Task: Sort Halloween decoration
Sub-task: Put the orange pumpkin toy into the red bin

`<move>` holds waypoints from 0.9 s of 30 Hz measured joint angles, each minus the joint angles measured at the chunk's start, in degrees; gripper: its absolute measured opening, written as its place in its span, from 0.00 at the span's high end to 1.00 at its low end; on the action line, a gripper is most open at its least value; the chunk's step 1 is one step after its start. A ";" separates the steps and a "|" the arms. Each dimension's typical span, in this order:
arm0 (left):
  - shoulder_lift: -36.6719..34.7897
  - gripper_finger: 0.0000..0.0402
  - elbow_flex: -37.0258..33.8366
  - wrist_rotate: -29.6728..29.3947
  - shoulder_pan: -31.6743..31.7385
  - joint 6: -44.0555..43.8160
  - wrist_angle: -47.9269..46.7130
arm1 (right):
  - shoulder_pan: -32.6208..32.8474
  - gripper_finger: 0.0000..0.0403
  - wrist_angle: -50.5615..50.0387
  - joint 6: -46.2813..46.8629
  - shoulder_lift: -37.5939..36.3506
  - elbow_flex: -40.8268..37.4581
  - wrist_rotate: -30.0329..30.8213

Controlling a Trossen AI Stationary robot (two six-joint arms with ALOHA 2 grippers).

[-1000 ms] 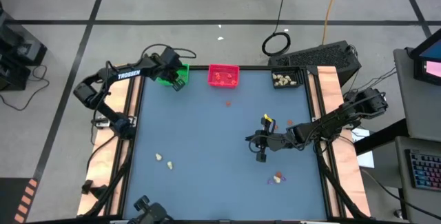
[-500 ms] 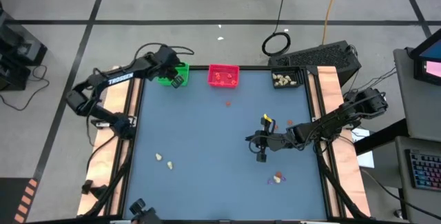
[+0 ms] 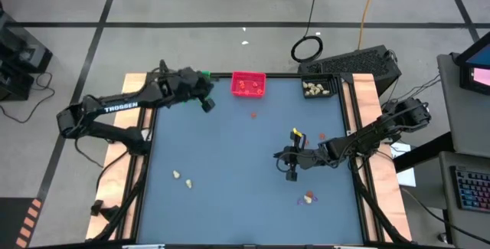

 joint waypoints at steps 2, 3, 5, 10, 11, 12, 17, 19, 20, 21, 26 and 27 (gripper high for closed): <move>-0.52 0.93 -2.87 0.00 -2.78 -0.32 4.68 | 0.54 1.00 -0.60 -0.01 -0.01 0.01 -0.02; -0.62 0.93 -4.29 0.00 -4.09 -0.55 7.06 | 0.77 1.00 -0.98 0.00 -0.23 0.00 -0.03; -0.60 0.93 -7.19 0.00 -6.75 -1.93 12.67 | 1.19 1.00 -2.16 0.19 -0.86 0.00 -0.03; -0.58 0.93 -14.57 -0.02 -13.28 -3.28 25.92 | 1.58 1.00 -6.75 2.85 -3.79 0.06 -0.04; -0.58 0.93 -15.87 -0.03 -14.60 -3.31 28.31 | 1.58 1.00 -8.08 3.01 -4.60 0.07 -0.02; -0.58 0.93 -17.00 -0.19 -15.87 -3.32 30.60 | 1.58 1.00 -9.15 3.28 -5.22 0.05 0.02; -0.58 0.93 -21.08 -2.89 -21.69 -3.32 39.19 | 1.58 1.00 -10.03 3.82 -7.08 0.07 0.04; -0.58 0.93 -22.32 -3.23 -23.77 -3.34 42.06 | 1.58 1.00 -10.69 3.91 -7.25 0.07 0.02; -0.58 0.93 -22.86 -3.26 -24.69 -3.32 43.57 | 1.58 1.00 -10.75 3.91 -7.26 0.07 -0.01; -0.58 0.93 -23.31 -3.28 -25.61 -3.30 44.49 | 1.58 1.00 -10.84 3.94 -7.31 0.07 -0.02; -0.30 0.93 -23.51 -3.32 -29.24 -3.28 45.07 | 1.58 1.00 -13.58 5.88 -7.30 0.04 -0.11; -0.17 0.93 -23.51 -3.32 -29.63 -3.26 45.22 | 1.58 1.00 -14.01 6.04 -7.32 0.04 -0.13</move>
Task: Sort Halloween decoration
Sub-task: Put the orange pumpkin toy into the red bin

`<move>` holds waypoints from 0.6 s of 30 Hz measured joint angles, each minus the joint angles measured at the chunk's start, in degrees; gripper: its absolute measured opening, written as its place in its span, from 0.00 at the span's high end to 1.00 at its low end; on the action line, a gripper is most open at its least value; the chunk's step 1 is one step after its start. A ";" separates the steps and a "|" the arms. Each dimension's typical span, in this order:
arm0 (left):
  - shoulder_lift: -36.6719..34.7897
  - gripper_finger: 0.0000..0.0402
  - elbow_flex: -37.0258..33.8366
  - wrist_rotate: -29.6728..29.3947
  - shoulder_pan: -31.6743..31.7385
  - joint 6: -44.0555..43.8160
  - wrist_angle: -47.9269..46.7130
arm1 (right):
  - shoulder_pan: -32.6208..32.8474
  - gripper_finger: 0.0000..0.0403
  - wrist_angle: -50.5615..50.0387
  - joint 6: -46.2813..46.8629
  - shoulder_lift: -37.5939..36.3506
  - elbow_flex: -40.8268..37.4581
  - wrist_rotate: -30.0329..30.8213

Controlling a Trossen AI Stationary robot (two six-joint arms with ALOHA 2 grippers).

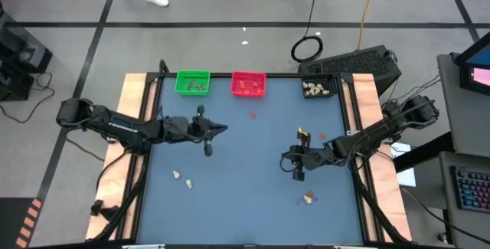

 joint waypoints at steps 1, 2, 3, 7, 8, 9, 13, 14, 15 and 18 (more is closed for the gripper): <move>0.07 0.93 0.00 -0.06 -0.36 0.00 -0.02 | 0.00 1.00 -0.38 0.02 0.02 0.00 -0.03; 0.11 0.93 0.00 -0.10 -0.71 0.00 -0.04 | 0.00 1.00 -0.87 0.03 0.02 0.00 -0.09; 0.09 0.93 0.00 -0.13 -0.93 0.00 0.01 | -0.01 1.00 -1.37 0.06 0.02 0.00 -0.11; 0.09 0.93 0.00 -0.16 -1.01 0.00 0.13 | -0.22 1.00 -3.41 1.19 -0.89 0.11 -0.07; 0.09 0.93 0.00 -0.17 -1.01 0.02 0.13 | -0.28 1.00 -5.04 1.96 -1.34 0.49 0.14; 0.09 0.93 0.00 -0.17 -1.01 0.02 0.13 | -0.28 0.99 -6.65 3.02 -1.89 0.89 0.14; 0.09 0.93 0.00 -0.16 -1.03 0.00 0.16 | -0.77 0.93 -14.62 9.75 -3.98 2.39 1.77; 0.09 0.93 0.00 -0.15 -1.04 0.00 0.13 | -1.37 0.91 -16.42 11.47 -4.31 2.40 1.82; 0.09 0.93 0.00 -0.15 -1.04 0.01 0.12 | -2.02 0.89 -18.58 13.00 -4.51 2.40 1.81; 0.09 0.93 0.00 -0.15 -1.04 0.03 -0.11 | -4.45 0.85 -25.31 18.21 -4.50 2.40 1.70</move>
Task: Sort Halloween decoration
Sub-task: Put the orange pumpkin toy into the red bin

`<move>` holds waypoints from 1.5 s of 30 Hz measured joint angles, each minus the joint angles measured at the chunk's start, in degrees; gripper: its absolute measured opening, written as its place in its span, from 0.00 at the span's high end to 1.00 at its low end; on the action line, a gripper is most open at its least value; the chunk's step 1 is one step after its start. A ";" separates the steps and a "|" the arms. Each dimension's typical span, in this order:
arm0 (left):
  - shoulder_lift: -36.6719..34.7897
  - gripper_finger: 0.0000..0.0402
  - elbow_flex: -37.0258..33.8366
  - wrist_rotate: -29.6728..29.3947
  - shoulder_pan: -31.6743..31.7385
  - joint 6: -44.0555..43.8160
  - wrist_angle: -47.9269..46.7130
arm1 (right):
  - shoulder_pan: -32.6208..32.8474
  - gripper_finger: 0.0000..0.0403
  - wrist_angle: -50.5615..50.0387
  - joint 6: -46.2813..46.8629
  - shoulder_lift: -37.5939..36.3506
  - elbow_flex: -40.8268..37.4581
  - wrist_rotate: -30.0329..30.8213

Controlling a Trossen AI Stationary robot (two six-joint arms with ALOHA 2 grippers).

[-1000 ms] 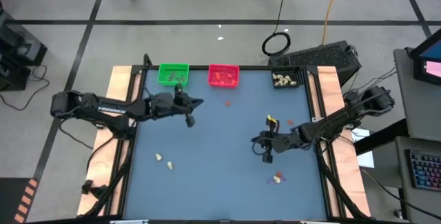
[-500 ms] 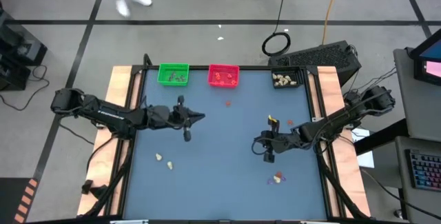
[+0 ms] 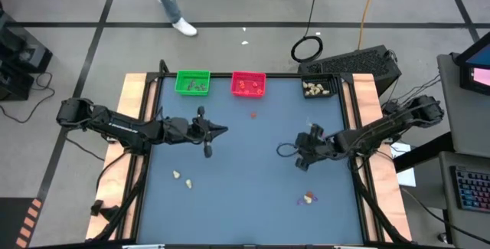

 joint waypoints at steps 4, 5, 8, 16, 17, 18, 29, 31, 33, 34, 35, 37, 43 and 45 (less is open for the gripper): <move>0.00 0.93 0.00 0.00 0.00 0.02 -0.21 | -3.42 0.82 -7.90 5.96 0.00 0.00 -0.12; 0.00 0.93 0.00 0.00 0.00 0.02 -0.28 | -4.20 0.82 -9.62 7.24 -0.02 0.00 -0.69; 0.00 0.93 0.00 0.02 0.00 0.00 -0.47 | -6.48 0.82 -13.45 10.00 0.01 -0.02 -3.49; 0.00 0.93 0.00 0.02 0.00 0.00 -0.59 | -11.86 0.82 -14.06 10.08 0.24 -0.01 -4.75; 0.00 0.93 0.00 0.02 0.00 -0.03 -0.60 | -12.42 0.82 -14.04 10.03 0.24 0.00 -5.36; 0.00 0.93 0.00 0.02 0.00 -0.02 -0.61 | -13.00 0.82 -14.06 10.00 0.24 -0.01 -6.25; 0.00 0.93 0.00 0.04 0.00 -0.05 -0.62 | -15.11 0.81 -13.71 9.53 0.14 0.00 -10.62; 0.00 0.93 0.00 0.04 0.00 -0.05 -0.63 | -15.11 0.81 -13.76 9.54 -0.11 -0.02 -10.73; 0.00 0.93 0.00 0.04 0.00 -0.05 -0.63 | -15.11 0.81 -13.85 9.63 -0.41 -0.02 -11.04; 0.00 0.93 0.00 0.05 0.00 -0.05 -0.63 | -15.09 0.81 -13.85 9.63 -0.61 -0.02 -11.17; 0.00 0.93 0.00 0.07 0.00 -0.05 -0.63 | -15.11 0.81 -13.88 9.74 -0.85 -0.02 -11.43; 0.00 0.93 0.00 0.07 0.00 -0.05 -0.63 | -15.11 0.81 -13.88 9.95 -1.25 -0.02 -12.20; 0.00 0.93 0.00 0.07 0.00 -0.08 -0.63 | -15.09 0.81 -13.63 10.06 -1.62 -0.02 -14.01; 0.00 0.93 0.02 0.09 0.00 -0.09 -0.63 | -15.09 0.81 -13.34 10.06 -1.64 -0.02 -15.19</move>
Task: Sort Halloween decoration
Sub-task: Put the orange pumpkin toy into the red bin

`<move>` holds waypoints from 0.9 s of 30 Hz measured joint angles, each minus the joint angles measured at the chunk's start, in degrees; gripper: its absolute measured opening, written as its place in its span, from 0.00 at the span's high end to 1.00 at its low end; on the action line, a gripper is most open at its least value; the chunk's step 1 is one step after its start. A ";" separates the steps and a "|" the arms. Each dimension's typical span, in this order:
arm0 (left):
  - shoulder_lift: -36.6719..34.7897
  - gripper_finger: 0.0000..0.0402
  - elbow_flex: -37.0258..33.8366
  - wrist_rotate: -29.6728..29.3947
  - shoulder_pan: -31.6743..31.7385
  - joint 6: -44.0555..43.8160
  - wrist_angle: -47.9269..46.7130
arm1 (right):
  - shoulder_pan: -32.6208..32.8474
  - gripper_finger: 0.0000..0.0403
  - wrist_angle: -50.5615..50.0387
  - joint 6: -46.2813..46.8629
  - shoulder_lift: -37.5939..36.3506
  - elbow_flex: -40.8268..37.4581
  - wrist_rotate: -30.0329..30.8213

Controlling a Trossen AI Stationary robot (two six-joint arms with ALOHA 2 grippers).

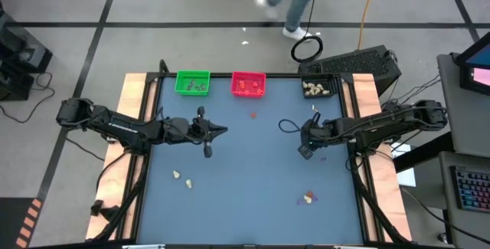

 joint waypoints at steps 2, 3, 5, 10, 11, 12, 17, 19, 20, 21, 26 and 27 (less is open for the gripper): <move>0.00 0.93 0.00 0.00 0.00 0.00 0.00 | 0.02 0.81 0.15 -0.01 0.00 0.00 -0.02; 0.00 0.93 0.00 0.00 0.00 0.00 0.00 | 0.02 0.81 0.15 -0.07 0.00 0.00 0.04; 0.00 0.93 0.00 0.00 0.00 -0.02 -0.02 | 0.02 0.81 0.45 -0.11 0.19 0.00 0.07; 0.00 0.93 0.00 0.05 -0.02 -0.11 -0.34 | 0.02 0.83 1.70 -0.39 1.60 0.00 0.07; 0.00 0.93 0.00 0.07 0.00 -0.15 -0.45 | 0.02 0.84 1.89 -0.39 2.11 0.00 0.07; 0.00 0.93 0.00 0.13 -0.02 -0.15 -0.59 | 0.00 0.85 2.24 -0.39 2.55 0.00 0.06; 0.00 0.93 0.02 0.31 -0.01 -0.15 -0.88 | 0.00 0.94 3.10 -0.52 4.04 0.07 -0.08; 0.00 0.93 0.02 0.31 0.00 -0.26 -0.86 | 0.00 0.97 3.32 -1.34 4.38 0.13 -0.28; 0.00 0.93 0.02 0.31 -0.02 -0.61 -0.87 | 0.02 0.99 3.36 -1.81 4.42 0.13 -0.29; 0.00 0.93 0.02 0.31 0.00 -1.14 -0.86 | 0.00 0.99 3.40 -2.27 4.42 0.13 -0.35; 0.00 0.93 0.02 0.37 0.00 -1.96 -0.85 | 0.94 1.00 5.81 -5.36 4.27 0.00 -0.49; 0.00 0.93 0.02 0.37 0.00 -2.62 -0.85 | 1.27 1.00 6.77 -5.90 4.31 0.00 -0.37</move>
